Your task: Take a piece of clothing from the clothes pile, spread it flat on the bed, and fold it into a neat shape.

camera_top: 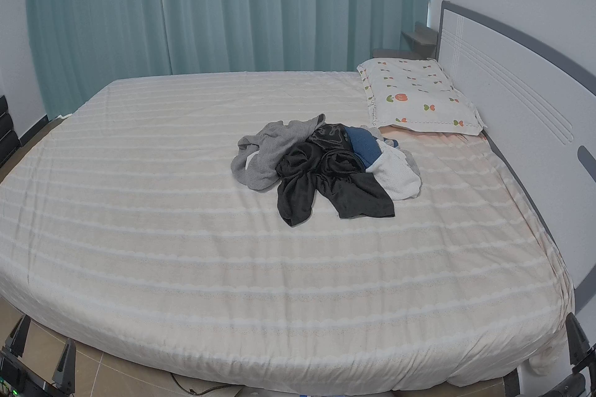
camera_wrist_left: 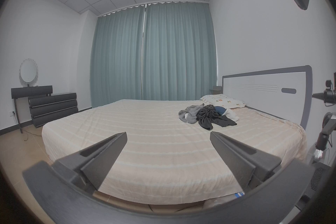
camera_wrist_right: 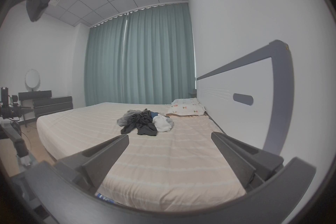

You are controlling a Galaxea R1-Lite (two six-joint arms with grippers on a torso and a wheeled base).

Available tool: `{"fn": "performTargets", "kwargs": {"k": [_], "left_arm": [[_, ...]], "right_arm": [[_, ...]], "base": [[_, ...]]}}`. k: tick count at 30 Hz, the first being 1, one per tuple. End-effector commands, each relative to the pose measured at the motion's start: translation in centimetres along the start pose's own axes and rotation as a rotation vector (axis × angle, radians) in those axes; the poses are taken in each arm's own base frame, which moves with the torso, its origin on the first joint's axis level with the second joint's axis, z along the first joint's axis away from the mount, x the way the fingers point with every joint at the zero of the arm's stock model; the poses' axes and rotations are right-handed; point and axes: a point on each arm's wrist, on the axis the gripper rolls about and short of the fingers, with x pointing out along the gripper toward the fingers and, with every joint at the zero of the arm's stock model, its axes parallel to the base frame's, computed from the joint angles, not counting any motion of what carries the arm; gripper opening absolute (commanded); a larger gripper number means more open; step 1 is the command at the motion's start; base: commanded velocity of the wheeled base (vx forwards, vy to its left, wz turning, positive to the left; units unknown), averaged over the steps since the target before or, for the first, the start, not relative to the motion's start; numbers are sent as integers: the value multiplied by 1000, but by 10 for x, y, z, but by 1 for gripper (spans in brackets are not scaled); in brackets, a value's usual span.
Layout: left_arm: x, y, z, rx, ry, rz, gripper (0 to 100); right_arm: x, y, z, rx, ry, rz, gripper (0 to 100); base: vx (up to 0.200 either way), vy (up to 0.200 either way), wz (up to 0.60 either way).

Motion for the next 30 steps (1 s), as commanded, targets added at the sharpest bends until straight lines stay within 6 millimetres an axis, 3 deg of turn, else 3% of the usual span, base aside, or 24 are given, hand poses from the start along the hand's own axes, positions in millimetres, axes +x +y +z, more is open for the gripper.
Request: {"fn": "performTargets", "kwargs": {"k": [1,2,3,4,8,9,10,14,23,24,25,28,29,30], "left_arm": [[0,0,-5,0,0,0,100],[0,0,-5,0,0,0,100],[0,0,-5,0,1,0,100],[0,0,-5,0,1,0,100],[0,0,-5,0,0,0,100],[0,0,-5,0,0,0,100],[0,0,-5,0,1,0,100],[0,0,-5,0,0,0,100],[0,0,-5,0,0,0,100],[0,0,-5,0,1,0,100],[0,0,-5,0,1,0,100],[0,0,-5,0,0,0,100],[0,0,-5,0,0,0,100],[0,0,-5,0,0,0,100]], "right_arm": [[51,0,31,63,277,98,100],[51,0,31,63,277,98,100],[72,0,36,74,335,115,100],[73,0,37,73,339,118,100],[135,8,37,80,485,180,100],[135,8,37,80,485,180,100],[164,11,33,93,541,181,100],[234,22,15,112,601,173,100],[367,56,-29,165,577,39,100],[372,57,-32,167,577,36,100],[393,61,-43,173,575,19,100],[427,69,-59,196,552,-12,100],[427,69,-59,196,552,-12,100],[449,74,-70,209,532,-31,100]], "base": [[0,0,0],[0,0,0],[0,0,0],[0,0,0],[0,0,0],[0,0,0],[0,0,0],[0,0,0],[0,0,0],[0,0,0],[0,0,0],[0,0,0],[0,0,0],[0,0,0]]}}
